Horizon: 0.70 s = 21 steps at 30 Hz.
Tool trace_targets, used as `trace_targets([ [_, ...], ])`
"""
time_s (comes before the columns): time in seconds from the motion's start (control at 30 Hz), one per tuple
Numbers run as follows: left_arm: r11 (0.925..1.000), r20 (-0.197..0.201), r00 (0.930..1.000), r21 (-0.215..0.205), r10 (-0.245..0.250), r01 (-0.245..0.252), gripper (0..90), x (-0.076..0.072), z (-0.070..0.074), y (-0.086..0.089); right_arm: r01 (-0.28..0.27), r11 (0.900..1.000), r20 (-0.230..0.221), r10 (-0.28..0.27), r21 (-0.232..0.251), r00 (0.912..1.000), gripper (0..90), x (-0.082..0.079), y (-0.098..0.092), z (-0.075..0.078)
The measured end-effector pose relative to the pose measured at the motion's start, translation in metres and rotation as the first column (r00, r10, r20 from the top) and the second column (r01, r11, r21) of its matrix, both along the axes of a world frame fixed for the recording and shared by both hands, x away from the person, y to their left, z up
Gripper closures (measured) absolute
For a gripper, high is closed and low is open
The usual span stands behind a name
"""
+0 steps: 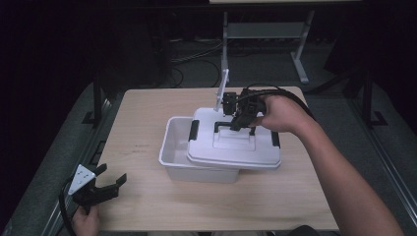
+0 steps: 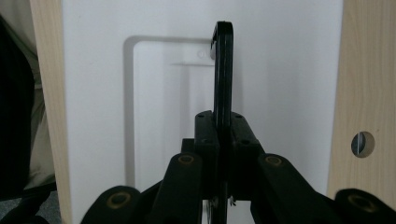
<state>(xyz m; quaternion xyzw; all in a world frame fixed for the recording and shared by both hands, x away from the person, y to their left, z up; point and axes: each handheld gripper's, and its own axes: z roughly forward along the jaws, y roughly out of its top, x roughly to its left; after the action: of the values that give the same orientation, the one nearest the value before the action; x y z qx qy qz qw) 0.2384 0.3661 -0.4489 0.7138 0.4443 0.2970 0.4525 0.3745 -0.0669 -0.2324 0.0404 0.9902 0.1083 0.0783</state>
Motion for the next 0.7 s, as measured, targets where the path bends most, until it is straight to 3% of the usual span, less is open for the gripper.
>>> trace_targets([
  [0.7, 1.0000, 0.004, 1.0000, -0.004, -0.001, 0.001, 15.0, 0.000, 0.000, 0.001, -0.029, 1.000, -0.014, 0.029, 0.008, 0.9995, 84.3, 0.002, 0.036, -0.001],
])
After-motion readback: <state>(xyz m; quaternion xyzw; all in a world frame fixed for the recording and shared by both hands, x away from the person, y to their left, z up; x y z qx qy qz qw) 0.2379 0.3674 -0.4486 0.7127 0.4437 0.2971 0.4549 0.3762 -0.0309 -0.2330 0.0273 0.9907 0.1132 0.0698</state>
